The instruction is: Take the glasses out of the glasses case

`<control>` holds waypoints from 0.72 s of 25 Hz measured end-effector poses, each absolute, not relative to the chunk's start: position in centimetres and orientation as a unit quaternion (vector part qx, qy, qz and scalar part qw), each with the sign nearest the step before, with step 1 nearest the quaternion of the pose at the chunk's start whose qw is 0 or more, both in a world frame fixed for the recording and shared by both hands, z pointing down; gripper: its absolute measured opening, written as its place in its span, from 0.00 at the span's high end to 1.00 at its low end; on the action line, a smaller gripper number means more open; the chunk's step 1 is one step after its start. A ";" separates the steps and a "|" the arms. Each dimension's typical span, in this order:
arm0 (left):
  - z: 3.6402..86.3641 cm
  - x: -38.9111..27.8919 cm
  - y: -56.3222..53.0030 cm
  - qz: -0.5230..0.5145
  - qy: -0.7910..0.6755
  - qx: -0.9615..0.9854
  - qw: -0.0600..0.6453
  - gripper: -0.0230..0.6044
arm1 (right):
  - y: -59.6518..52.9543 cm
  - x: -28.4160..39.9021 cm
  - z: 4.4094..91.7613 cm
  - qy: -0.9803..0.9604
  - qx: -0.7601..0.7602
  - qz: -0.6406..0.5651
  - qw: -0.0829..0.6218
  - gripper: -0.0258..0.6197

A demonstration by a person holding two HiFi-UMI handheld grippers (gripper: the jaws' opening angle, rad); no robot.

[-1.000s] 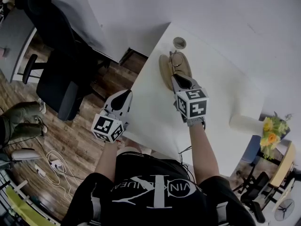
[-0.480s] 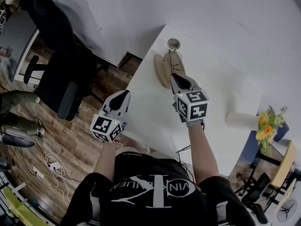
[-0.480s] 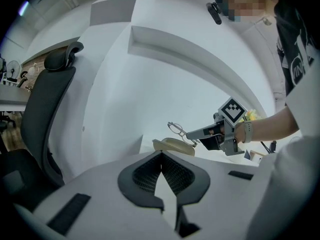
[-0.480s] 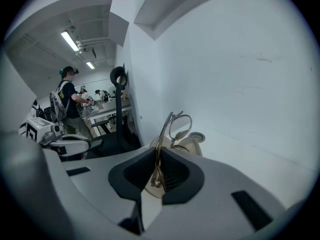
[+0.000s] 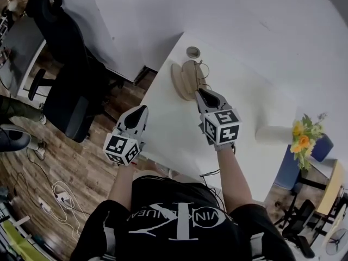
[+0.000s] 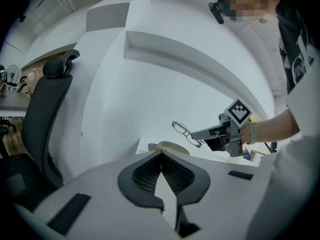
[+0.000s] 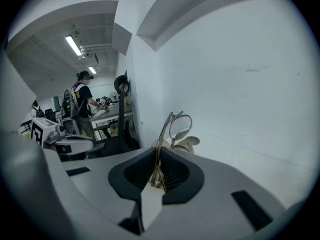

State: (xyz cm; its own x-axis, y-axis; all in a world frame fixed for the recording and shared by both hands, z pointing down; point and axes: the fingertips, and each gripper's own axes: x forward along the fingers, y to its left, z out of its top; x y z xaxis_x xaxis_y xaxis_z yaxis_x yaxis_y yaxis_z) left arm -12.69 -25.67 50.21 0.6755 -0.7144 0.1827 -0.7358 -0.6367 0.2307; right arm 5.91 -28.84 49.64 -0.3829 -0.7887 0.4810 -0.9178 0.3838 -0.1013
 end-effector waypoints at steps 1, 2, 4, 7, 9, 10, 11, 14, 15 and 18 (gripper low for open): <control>50.0 -12.6 -25.6 0.037 -0.402 0.904 0.142 0.94 | -28.6 6.1 49.4 -0.812 0.527 0.177 0.177 0.89; 49.9 -12.5 -25.5 0.036 -0.402 0.904 0.141 0.94 | -28.3 6.3 49.2 -0.813 0.528 0.174 0.174 0.89; 49.5 -12.3 -25.3 0.035 -0.403 0.904 0.138 0.94 | -27.7 6.7 48.7 -0.814 0.530 0.170 0.167 0.89; 49.1 -11.9 -25.0 0.034 -0.402 0.905 0.132 0.94 | -26.9 7.3 48.1 -0.817 0.530 0.163 0.155 0.89; 48.8 -11.6 -24.8 0.033 -0.401 0.906 0.129 0.94 | -26.4 7.6 47.8 -0.819 0.531 0.160 0.148 0.89; 48.6 -11.4 -24.7 0.033 -0.400 0.907 0.128 0.94 | -26.1 7.8 47.7 -0.819 0.531 0.159 0.146 0.89; 48.5 -11.3 -24.6 0.033 -0.399 0.908 0.126 0.94 | -25.8 8.0 47.6 -0.819 0.532 0.158 0.144 0.89; 48.1 -10.9 -24.4 0.033 -0.397 0.909 0.121 0.94 | -25.0 8.5 47.2 -0.821 0.532 0.156 0.136 0.89; 47.9 -10.8 -24.3 0.032 -0.397 0.910 0.119 0.94 | -24.7 8.6 47.0 -0.821 0.533 0.154 0.133 0.89; 47.3 -10.7 -24.2 0.030 -0.397 0.910 0.113 0.94 | -24.0 8.9 46.2 -0.824 0.534 0.146 0.123 0.89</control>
